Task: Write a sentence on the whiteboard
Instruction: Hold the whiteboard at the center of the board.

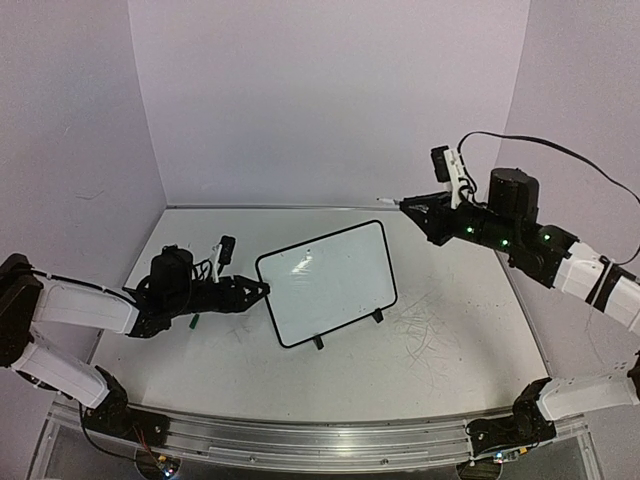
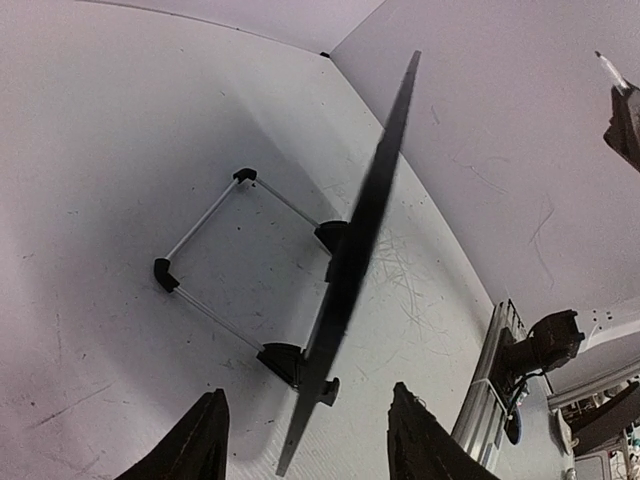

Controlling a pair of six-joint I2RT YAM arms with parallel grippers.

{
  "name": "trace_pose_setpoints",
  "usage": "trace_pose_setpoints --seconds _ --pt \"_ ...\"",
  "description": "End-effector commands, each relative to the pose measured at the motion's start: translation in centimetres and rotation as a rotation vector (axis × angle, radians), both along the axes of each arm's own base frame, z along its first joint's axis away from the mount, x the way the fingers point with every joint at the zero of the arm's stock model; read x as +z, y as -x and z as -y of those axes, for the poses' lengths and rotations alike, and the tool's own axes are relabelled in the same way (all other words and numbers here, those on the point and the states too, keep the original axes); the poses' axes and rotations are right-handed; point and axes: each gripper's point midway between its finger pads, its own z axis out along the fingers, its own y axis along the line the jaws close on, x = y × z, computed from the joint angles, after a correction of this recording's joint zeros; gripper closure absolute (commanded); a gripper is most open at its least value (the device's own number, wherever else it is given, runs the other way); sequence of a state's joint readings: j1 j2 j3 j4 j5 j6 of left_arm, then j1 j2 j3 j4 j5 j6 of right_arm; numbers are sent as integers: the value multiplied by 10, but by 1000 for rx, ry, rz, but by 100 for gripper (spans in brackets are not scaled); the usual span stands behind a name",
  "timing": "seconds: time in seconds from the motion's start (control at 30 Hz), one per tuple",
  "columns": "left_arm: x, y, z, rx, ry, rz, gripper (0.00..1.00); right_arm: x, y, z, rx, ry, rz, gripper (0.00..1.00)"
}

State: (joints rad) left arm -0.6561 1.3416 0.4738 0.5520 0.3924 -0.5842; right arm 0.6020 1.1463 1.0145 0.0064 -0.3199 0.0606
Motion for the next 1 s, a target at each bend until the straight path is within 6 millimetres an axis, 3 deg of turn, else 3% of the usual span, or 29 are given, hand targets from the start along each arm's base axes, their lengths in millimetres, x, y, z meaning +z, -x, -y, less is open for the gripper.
trace_pose_setpoints --seconds 0.0,0.13,0.37,0.5,0.83,0.97 --pt "24 -14 7 -55 31 105 50 13 16 -35 108 40 114 100" --pt "27 -16 9 -87 24 138 58 6 25 -63 176 82 135 100" --pt "28 -18 19 -183 28 165 63 -5 24 -105 242 143 149 100" --pt "25 -23 19 -202 27 162 76 -7 30 -123 288 157 177 100" --pt "13 -33 17 -239 29 127 95 -15 24 -127 247 128 172 100" --pt "13 -27 17 -275 40 122 98 -22 29 -131 293 143 177 100"
